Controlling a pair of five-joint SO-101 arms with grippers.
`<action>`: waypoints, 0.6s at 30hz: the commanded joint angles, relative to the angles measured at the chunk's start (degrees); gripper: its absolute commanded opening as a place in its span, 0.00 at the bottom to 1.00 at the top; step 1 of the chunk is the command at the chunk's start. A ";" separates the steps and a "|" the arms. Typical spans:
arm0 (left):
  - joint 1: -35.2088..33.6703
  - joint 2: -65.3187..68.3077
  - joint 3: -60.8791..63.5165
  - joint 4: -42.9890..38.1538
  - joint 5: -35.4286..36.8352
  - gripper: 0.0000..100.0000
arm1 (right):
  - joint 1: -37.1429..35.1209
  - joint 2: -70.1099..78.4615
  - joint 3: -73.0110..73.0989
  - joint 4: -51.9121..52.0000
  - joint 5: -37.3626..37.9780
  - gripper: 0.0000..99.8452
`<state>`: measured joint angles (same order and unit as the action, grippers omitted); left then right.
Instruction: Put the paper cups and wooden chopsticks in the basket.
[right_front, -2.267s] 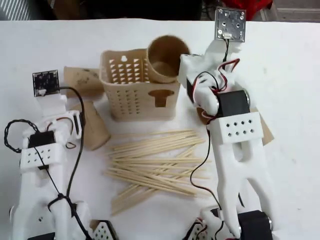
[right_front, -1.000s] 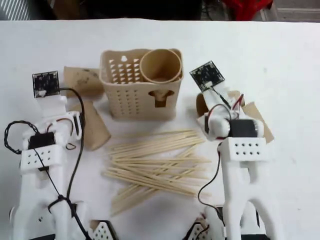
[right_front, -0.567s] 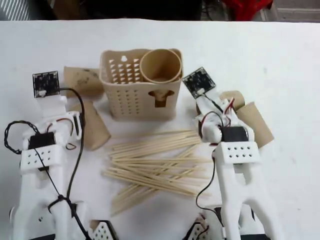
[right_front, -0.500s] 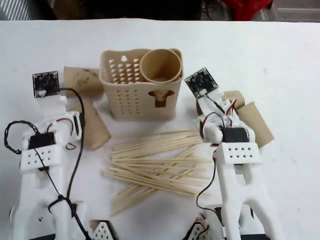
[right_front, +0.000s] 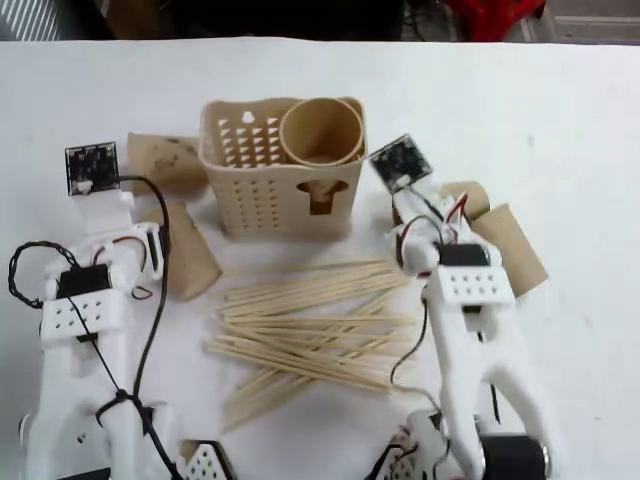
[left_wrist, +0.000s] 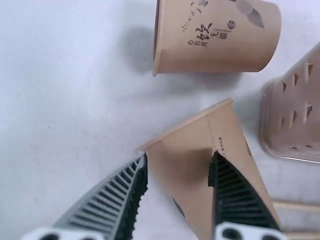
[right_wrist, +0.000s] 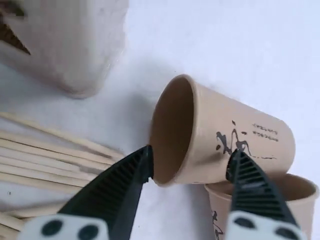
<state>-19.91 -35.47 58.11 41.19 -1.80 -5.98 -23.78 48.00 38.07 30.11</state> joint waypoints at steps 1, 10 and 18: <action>1.01 -0.04 0.26 -0.26 0.18 0.21 | 2.07 5.58 -7.38 -1.10 -1.41 0.24; 1.01 -0.04 0.18 -0.26 0.09 0.21 | 4.09 17.36 -14.42 -1.10 -1.49 0.24; 1.01 -0.04 0.18 -0.26 0.09 0.21 | 7.34 23.25 -19.52 -1.10 -1.49 0.06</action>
<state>-19.91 -35.47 58.20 41.19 -1.80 -1.05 -2.33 30.59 37.10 29.32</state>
